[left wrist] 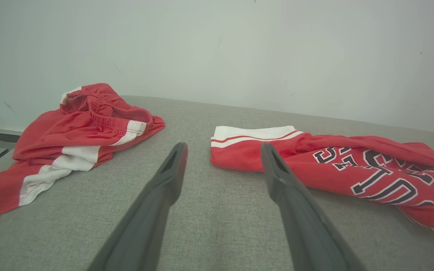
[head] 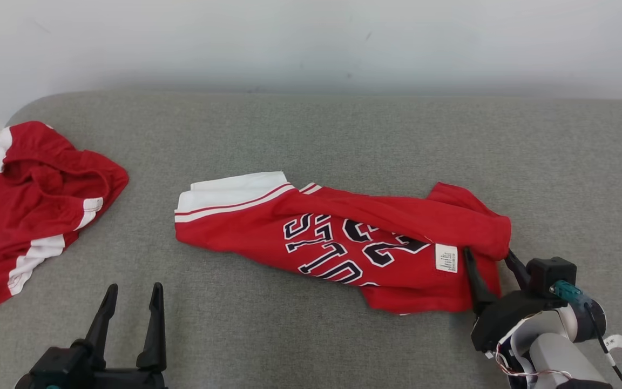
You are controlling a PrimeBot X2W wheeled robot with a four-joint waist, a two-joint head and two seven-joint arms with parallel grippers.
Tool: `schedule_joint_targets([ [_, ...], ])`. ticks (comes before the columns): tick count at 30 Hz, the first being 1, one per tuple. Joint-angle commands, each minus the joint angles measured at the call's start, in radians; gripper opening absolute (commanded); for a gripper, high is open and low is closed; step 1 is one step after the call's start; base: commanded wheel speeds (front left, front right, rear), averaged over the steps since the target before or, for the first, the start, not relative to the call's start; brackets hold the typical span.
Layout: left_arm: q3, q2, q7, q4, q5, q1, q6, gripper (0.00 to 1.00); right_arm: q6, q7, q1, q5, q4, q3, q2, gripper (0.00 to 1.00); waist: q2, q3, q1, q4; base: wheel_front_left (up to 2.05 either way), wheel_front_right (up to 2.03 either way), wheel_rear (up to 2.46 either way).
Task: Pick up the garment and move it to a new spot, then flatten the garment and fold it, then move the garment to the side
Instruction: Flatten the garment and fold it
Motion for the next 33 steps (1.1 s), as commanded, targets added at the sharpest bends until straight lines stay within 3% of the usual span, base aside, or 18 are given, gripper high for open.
schedule_joint_targets([
  [1, 0.001, -0.007, -0.001, 0.004, 0.009, -0.014, -0.006, 1.00, 0.003, -0.011, -0.027, 0.016, 0.026, 0.016, -0.009, 0.93, -0.0001, 0.011, -0.0001, 0.013, 0.00, 0.00, 0.00],
  [2, 0.001, -0.008, -0.001, 0.006, 0.011, -0.015, -0.006, 1.00, 0.003, -0.015, -0.038, 0.025, 0.039, 0.024, -0.009, 0.02, -0.0001, 0.011, -0.0001, 0.015, 0.00, 0.00, 0.00],
  [12, 0.012, -0.024, -0.001, 0.030, 0.027, 0.020, -0.011, 1.00, 0.002, -0.045, -0.078, 0.065, 0.032, 0.079, -0.034, 0.00, -0.0001, -0.044, -0.0001, -0.006, 0.00, 0.00, 0.00],
  [23, 0.024, -0.038, -0.001, 0.041, 0.035, 0.067, -0.011, 1.00, 0.002, -0.041, -0.081, 0.030, -0.240, 0.114, -0.079, 0.00, -0.0001, -0.113, -0.0001, -0.043, 0.00, 0.00, 0.00],
  [33, 0.038, -0.040, -0.001, 0.043, 0.039, 0.056, -0.017, 1.00, 0.002, 0.099, -0.098, -0.022, -0.552, 0.111, -0.065, 0.00, -0.0001, -0.099, -0.0001, -0.035, 0.00, 0.00, 0.00],
])
